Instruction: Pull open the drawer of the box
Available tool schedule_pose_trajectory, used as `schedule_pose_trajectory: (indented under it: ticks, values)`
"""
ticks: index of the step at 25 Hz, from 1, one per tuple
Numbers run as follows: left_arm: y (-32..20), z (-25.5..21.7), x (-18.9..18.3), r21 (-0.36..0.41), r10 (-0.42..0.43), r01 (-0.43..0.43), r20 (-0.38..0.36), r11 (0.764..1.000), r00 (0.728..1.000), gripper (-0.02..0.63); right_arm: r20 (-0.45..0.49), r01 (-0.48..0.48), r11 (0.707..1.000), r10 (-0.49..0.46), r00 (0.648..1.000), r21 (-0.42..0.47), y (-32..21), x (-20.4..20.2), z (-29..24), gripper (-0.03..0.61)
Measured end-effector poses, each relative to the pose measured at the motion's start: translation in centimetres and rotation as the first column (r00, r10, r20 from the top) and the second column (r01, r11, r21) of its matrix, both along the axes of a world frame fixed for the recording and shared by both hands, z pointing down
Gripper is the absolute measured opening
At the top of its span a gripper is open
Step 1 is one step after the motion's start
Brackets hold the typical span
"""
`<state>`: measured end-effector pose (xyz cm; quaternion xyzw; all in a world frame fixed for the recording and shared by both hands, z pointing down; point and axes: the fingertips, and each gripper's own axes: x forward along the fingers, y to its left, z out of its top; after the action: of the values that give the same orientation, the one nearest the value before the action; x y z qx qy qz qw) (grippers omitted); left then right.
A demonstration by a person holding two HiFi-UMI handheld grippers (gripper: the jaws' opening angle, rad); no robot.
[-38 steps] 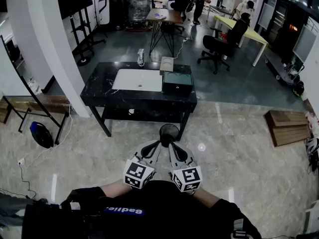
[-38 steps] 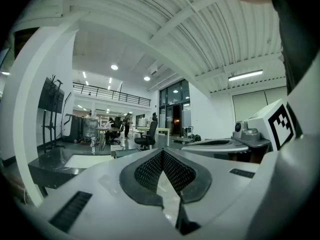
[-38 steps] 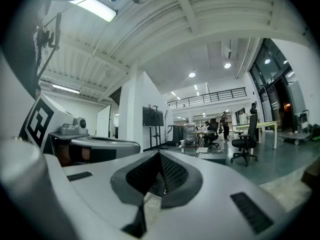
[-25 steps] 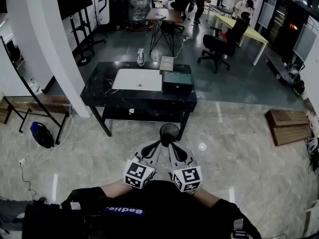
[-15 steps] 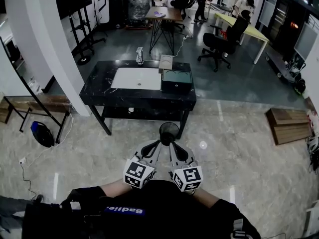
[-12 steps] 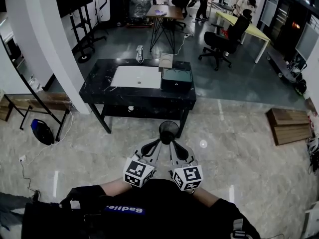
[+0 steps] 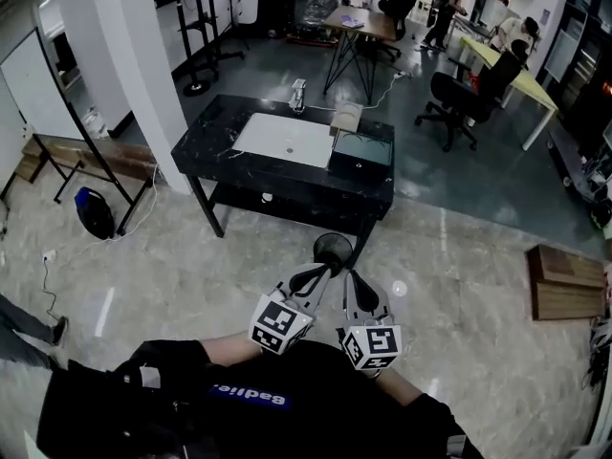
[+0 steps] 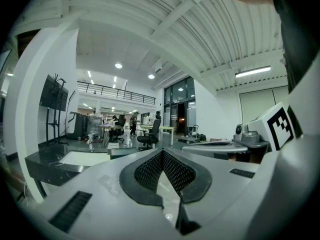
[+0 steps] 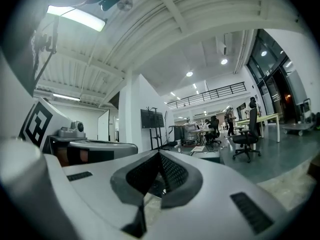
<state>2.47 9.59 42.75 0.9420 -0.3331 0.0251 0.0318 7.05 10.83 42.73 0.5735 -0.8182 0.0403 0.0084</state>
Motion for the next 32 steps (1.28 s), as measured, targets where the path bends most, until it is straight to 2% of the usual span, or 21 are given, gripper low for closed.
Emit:
schedule_pose_trajectory:
  ticks: [9, 15, 18, 24, 32]
  values:
    - [-2.2, 0.9, 2.3, -0.022, -0.049, 0.049, 0.007, 0.999, 0.999, -0.008, 0.011, 0.041, 0.999, -0.041, 0.999, -0.017, -2.8, 2.4, 1.1, 0.000]
    - [-6.5, 1.7, 1.4, -0.030, -0.036, 0.036, -0.002, 0.999, 0.999, -0.008, -0.003, 0.050, 0.998, -0.050, 0.999, -0.031, -7.2, 0.9, 2.1, 0.000]
    - [-10.2, 1.5, 0.3, -0.014, -0.023, 0.023, -0.001, 1.000, 1.000, -0.008, -0.010, 0.033, 0.999, -0.033, 0.999, -0.026, -10.7, -0.2, 2.1, 0.000]
    - [-18.2, -0.8, -3.1, 0.084, 0.004, -0.005, 0.011, 0.996, 1.000, -0.008, -0.015, -0.030, 0.999, 0.029, 0.999, -0.012, -18.8, -3.1, 1.1, 0.000]
    - [-26.6, -0.1, -7.3, 0.073, 0.072, -0.074, 0.020, 0.995, 0.997, -0.008, -0.025, -0.111, 0.993, 0.110, 0.994, -0.037, -26.7, -7.1, 1.2, 0.000]
